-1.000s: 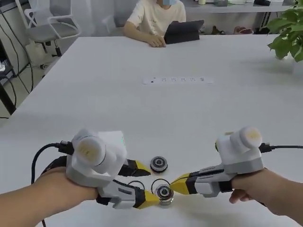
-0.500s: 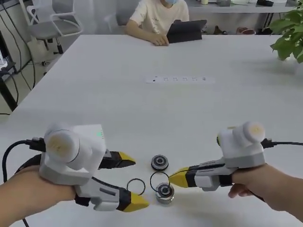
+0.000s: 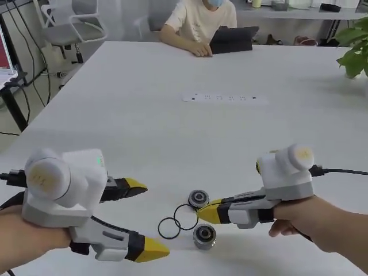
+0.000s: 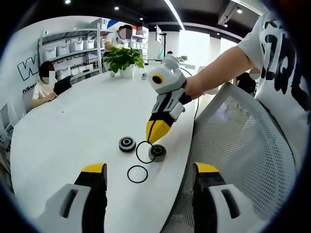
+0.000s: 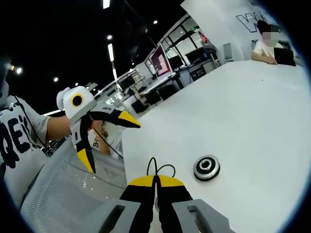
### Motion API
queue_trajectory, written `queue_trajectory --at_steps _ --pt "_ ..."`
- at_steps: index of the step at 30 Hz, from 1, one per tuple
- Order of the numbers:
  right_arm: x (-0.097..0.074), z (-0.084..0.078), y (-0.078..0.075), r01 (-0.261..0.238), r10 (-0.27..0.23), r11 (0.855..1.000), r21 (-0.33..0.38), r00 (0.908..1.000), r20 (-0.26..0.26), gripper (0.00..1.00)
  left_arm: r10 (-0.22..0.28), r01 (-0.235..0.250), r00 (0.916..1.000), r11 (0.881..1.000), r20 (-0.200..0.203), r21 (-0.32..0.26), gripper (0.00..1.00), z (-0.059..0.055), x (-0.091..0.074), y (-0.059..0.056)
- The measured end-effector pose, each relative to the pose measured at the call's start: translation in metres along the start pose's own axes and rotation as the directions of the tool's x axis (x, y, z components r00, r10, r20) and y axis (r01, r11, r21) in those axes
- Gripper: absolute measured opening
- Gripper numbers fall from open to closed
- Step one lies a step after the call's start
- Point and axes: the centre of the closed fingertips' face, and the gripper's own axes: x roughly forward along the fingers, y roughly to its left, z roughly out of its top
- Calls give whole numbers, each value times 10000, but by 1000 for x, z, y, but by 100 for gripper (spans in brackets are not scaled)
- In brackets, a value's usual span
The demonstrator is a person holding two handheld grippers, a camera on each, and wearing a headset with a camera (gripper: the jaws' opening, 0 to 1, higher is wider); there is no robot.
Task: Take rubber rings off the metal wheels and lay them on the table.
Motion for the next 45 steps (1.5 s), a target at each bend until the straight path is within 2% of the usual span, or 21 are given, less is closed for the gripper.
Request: queue_trajectory --at_steps 12,19,24,33,45 --pt "19 -9 0 24 -20 9994 358 9999 -112 0 497 -495 9987 9982 53 -340 75 -5 -12 8" --pt "30 -6 -3 175 -174 9978 640 9998 -22 0 634 -630 9980 9969 63 -474 76 -9 -15 10" --pt "36 -9 -8 372 -358 9955 874 9992 -166 0 715 -711 9974 9959 55 -564 76 -12 -18 12" --pt "43 -15 -12 589 -543 9928 1041 9975 -459 0 812 -809 9967 9944 13 -680 76 -17 -23 14" --pt "43 -19 -19 879 -814 9898 1124 9948 -610 0 828 -830 9966 9936 -53 -770 75 -20 -23 14"
